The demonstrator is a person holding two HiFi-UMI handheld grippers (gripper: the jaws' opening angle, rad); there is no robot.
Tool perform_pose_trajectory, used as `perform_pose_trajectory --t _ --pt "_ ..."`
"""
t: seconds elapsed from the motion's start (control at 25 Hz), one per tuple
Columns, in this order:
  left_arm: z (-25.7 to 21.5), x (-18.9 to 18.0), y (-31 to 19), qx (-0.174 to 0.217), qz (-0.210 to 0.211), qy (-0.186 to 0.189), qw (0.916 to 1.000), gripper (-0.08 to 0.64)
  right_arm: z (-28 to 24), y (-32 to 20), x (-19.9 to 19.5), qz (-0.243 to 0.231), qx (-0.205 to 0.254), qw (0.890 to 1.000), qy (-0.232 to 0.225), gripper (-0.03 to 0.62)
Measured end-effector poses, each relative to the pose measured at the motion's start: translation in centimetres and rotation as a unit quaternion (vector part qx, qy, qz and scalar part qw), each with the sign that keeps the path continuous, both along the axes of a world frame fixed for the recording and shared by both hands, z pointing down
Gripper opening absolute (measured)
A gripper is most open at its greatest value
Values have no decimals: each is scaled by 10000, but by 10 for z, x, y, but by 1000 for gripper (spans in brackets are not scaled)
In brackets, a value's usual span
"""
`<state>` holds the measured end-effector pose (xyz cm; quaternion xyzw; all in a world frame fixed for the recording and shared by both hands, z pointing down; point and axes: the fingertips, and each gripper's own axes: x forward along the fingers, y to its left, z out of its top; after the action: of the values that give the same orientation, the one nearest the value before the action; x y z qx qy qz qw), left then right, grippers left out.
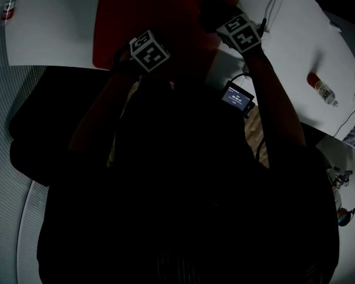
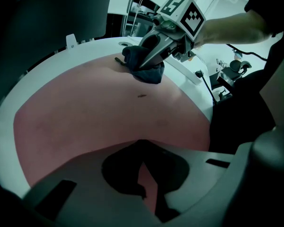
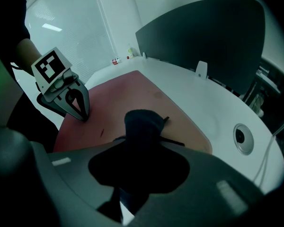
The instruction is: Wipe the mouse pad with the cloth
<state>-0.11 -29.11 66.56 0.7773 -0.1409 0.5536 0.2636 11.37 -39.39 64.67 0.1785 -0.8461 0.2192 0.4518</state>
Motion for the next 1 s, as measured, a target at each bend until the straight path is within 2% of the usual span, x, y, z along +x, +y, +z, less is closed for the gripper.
perform_pose_trajectory --t 0.16,0.24,0.36,0.48,0.56,0.64,0.72,0.84,0.92,1.0 --pt "1 0 0 -27 22 -25 10000 0 0 8 -4 21 65 10000 26 100" --pt "1 1 0 -43 14 -30 10000 0 0 26 -15 -159 9 9999 -11 100" --pt "0 2 0 -38 -26 -36 10000 0 0 71 -40 -757 -90 9971 -72 101" --pt "0 3 1 -46 -63 -17 10000 0 2 118 -59 -1569 -112 9875 -79 101" --pt "0 4 -1 -47 -71 1 10000 0 4 126 -60 -1900 -81 9817 -83 101" --pt "0 3 -1 -38 -92 29 9999 0 5 118 -56 -1990 -72 9799 -155 100" --pt "-1 2 1 -25 -112 53 9999 0 5 92 -43 -1750 28 9845 -126 101" --pt "0 0 1 12 -100 50 9999 0 4 28 -12 -800 98 9967 0 101" --pt "0 0 0 10 -108 59 9999 0 2 -7 6 -331 94 9994 35 101" --pt "-1 2 1 -1 -131 86 9999 0 1 -24 17 -122 92 9999 27 101"
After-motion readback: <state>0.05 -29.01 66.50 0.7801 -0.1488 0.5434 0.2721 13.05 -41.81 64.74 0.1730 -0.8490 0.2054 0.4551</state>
